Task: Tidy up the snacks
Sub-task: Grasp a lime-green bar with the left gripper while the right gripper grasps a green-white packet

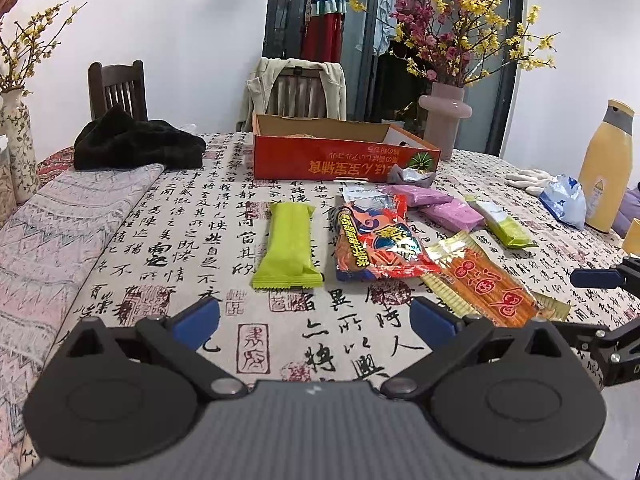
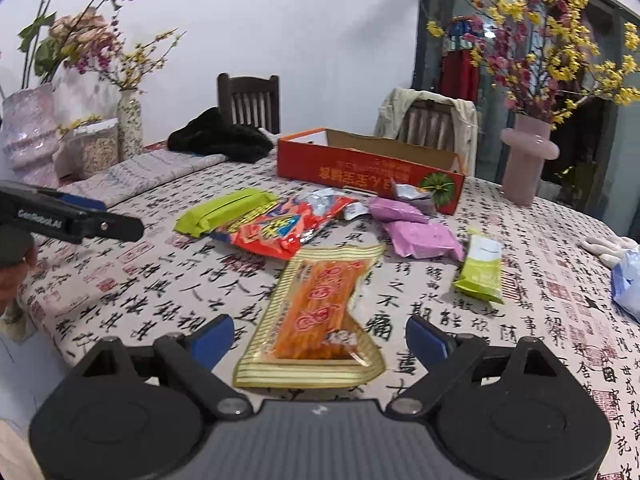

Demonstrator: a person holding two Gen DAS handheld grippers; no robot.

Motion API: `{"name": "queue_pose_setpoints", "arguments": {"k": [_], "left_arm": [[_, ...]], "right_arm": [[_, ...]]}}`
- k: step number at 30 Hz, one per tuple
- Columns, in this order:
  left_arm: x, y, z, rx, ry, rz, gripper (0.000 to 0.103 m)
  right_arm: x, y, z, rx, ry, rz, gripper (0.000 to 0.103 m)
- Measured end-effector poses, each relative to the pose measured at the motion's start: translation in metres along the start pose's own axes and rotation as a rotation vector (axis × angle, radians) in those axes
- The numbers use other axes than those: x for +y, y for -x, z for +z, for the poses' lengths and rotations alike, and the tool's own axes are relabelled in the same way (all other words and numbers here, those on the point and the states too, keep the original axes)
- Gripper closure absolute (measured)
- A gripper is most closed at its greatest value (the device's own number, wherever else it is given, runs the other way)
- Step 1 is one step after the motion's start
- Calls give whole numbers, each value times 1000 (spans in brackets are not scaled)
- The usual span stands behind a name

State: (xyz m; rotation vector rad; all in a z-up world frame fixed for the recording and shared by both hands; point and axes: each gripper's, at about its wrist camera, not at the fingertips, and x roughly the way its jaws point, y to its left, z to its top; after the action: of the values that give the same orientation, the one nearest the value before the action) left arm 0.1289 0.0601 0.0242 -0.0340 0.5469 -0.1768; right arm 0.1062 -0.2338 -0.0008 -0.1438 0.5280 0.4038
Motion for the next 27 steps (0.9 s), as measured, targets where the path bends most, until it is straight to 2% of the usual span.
{"name": "queue_pose_setpoints", "arguments": {"k": [6, 12, 17, 24, 27], "left_arm": [[0, -10, 6, -6, -2, 4, 0], [6, -36, 29, -22, 11, 15, 1], [17, -78, 50, 10, 26, 35, 12], [32, -127, 64, 65, 59, 26, 24], [32, -144, 65, 94, 57, 11, 34]], "right_arm": [[-15, -9, 6, 6, -9, -20, 11], [-50, -19, 21, -11, -66, -73, 12], [-83, -42, 39, -11, -100, -116, 14], [-130, -91, 56, 36, -189, -184, 29], [-145, -115, 60, 66, -215, -195, 35]]}}
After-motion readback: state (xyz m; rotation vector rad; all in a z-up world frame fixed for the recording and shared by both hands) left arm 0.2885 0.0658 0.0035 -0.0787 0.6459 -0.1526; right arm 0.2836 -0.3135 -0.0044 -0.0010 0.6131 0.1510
